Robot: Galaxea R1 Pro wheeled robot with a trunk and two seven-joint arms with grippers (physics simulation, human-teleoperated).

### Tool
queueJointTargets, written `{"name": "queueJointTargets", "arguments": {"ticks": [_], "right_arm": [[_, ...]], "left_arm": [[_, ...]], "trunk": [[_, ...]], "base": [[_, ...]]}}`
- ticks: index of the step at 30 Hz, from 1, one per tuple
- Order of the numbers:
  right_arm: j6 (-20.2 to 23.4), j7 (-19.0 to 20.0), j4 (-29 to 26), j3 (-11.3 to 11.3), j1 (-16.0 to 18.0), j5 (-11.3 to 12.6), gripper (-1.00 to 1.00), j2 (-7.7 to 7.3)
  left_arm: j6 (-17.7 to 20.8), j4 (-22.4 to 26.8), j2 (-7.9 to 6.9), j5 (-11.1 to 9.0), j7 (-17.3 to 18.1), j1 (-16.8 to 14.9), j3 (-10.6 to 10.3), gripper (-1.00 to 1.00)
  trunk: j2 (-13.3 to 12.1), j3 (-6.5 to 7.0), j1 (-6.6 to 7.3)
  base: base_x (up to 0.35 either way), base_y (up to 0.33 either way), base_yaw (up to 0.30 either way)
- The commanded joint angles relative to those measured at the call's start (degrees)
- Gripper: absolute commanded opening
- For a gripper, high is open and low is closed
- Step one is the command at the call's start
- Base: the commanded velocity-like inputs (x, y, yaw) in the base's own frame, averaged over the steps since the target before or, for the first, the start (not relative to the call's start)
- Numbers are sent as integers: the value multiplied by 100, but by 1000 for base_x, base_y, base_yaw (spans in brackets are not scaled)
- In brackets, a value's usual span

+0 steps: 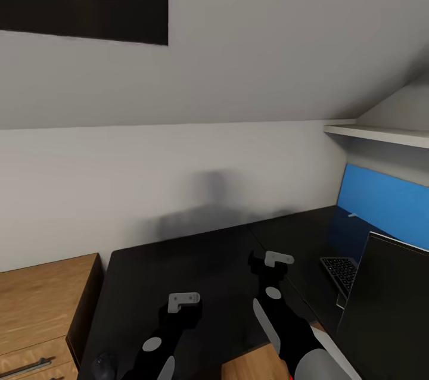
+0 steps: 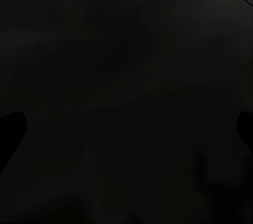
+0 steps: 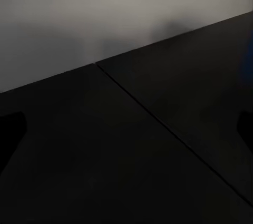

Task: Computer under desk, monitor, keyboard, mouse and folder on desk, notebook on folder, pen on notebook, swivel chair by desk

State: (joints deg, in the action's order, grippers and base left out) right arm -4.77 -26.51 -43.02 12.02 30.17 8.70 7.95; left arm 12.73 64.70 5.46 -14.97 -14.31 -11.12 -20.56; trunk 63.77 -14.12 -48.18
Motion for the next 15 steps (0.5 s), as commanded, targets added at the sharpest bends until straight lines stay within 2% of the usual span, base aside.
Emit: {"name": "queueJointTargets", "arguments": {"ticks": [1,10,15], "right_arm": [[-42,-30,4,29,6,61,100,-4],[-42,-30,4,44,6,61,100,-4],[-42,-30,4,59,6,60,100,-4]], "left_arm": [[21,8,-3,-54,-45,-5,-15,100],[26,6,-1,-50,-46,-5,-11,100],[25,1,-5,-50,-46,-5,-10,100]], "trunk": [[5,-8,-1],[5,-7,-1],[5,8,-1]], "base": [[0,0,0],[34,-47,-1],[74,-66,-75]]}}
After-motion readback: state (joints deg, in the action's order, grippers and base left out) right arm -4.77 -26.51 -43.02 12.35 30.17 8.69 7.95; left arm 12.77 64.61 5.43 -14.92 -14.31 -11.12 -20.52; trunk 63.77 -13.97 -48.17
